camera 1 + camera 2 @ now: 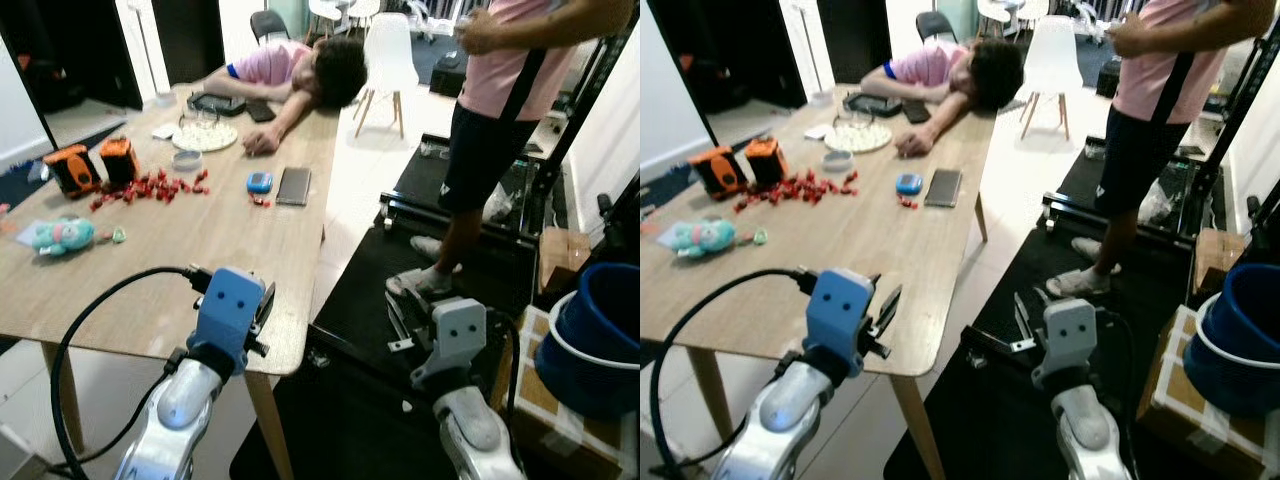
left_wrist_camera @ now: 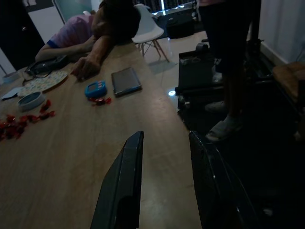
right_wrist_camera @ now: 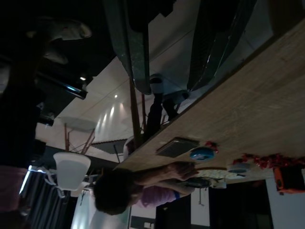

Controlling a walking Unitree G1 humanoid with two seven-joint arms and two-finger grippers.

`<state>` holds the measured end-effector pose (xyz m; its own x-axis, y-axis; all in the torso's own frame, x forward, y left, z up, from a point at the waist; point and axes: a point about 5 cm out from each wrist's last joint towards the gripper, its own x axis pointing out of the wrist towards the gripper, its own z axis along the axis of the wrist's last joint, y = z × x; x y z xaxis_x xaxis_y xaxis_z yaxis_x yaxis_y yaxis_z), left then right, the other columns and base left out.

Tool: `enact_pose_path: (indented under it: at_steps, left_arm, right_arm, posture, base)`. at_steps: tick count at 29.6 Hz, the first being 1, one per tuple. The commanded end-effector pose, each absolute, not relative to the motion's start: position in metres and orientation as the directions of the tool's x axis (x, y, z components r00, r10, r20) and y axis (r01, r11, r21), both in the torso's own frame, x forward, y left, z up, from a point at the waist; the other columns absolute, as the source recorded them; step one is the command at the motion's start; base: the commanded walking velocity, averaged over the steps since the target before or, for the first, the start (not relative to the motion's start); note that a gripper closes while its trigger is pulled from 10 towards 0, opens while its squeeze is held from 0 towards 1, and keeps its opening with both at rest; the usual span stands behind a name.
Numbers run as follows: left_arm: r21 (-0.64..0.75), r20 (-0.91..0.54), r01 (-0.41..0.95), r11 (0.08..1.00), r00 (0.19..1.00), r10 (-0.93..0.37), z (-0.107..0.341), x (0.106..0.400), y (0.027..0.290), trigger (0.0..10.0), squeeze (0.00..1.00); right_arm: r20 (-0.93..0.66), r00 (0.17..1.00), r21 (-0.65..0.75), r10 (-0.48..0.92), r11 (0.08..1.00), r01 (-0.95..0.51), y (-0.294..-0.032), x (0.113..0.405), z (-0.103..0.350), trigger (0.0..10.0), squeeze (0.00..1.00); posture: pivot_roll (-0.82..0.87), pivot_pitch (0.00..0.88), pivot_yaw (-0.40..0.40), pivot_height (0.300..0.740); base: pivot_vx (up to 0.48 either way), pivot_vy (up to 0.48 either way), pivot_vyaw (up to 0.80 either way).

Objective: Hang keys on a hook

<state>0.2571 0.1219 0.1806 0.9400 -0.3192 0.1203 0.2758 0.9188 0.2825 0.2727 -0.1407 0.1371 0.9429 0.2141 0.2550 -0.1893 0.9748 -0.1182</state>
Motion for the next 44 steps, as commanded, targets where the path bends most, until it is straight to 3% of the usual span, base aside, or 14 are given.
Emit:
enact_pose_path:
  at_steps: [1, 44]
  left_arm:
    - [0.265, 0.099, 0.269, 0.926, 0.948, -0.303, 0.1769, 0.2563, 0.1241, 10.0, 0.0]
    - [0.262, 0.097, 0.274, 0.926, 0.947, -0.307, 0.1763, 0.2546, 0.123, 10.0, 0.0]
  right_arm:
    - [0.229, 0.951, -0.114, 0.207, 0.976, -0.185, -0.1421, 0.2717, 0.1316, 10.0, 0.0]
    - [0.224, 0.949, -0.118, 0.221, 0.973, -0.198, -0.1393, 0.2707, 0.1306, 10.0, 0.0]
  posture:
    - [0.13, 0.116, -0.009, 0.74]
    - [0.12, 0.115, -0.012, 0.74]
  base:
    - [0.0, 0.454, 0.0]
    - [0.0, 0.47, 0.0]
